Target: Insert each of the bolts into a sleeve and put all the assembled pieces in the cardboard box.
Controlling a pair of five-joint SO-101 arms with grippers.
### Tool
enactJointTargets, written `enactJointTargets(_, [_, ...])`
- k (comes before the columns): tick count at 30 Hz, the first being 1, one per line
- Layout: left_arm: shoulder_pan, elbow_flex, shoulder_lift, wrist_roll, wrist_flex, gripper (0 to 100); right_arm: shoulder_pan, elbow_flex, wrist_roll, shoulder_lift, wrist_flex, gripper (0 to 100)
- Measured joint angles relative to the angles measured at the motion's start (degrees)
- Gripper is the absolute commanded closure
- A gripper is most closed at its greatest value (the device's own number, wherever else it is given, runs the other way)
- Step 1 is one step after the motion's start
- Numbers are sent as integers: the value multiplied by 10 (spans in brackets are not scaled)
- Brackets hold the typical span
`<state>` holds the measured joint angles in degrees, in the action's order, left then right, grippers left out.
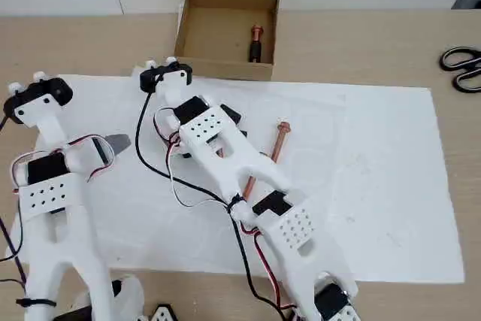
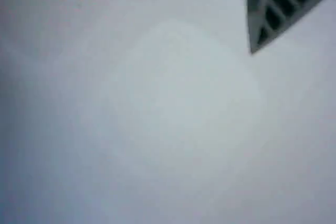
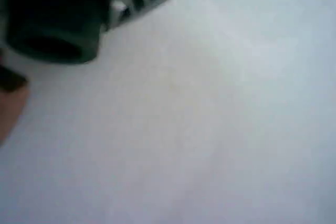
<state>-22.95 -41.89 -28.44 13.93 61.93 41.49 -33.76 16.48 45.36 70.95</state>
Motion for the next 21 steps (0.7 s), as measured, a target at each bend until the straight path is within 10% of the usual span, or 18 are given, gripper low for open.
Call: enactJointTargets(21, [0, 0, 0, 0, 0, 666, -29, -74, -45, -156, 183, 995])
